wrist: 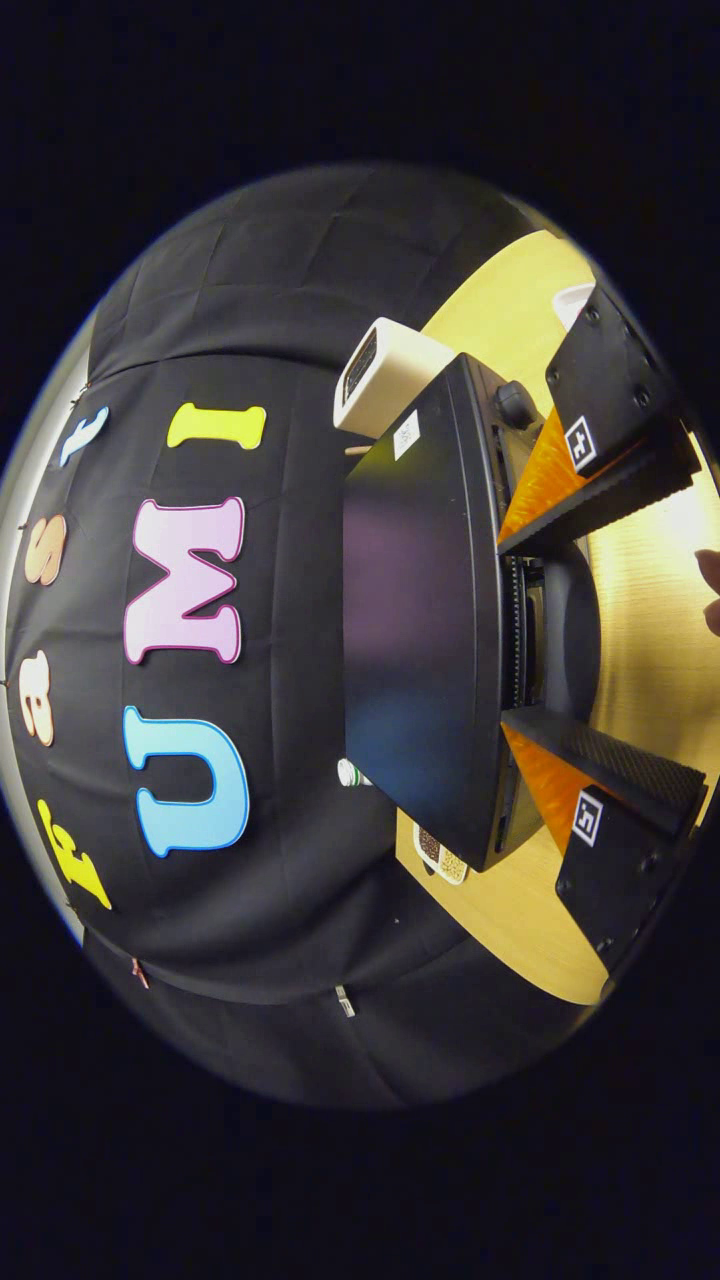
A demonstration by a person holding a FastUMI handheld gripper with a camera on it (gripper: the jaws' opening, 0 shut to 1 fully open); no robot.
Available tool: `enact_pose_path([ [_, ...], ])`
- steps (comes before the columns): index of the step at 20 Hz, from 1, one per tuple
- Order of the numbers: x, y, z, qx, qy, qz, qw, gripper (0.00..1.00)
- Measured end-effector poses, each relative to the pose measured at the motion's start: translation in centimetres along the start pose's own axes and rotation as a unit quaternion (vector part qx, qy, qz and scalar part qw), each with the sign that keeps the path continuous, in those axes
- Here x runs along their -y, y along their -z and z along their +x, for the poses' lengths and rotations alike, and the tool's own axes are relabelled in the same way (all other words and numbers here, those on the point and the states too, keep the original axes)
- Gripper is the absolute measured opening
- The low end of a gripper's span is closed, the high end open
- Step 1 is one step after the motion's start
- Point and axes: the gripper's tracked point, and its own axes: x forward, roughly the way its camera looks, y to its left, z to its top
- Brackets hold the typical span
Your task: Open the toaster oven, put the food inside, and close the toaster oven door.
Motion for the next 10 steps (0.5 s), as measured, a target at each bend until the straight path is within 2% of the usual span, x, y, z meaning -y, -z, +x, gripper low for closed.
enact_pose_path([
  [10, 0.3, 5.4, -4.5, -0.029, 0.002, 0.018, 0.999, 0.99],
])
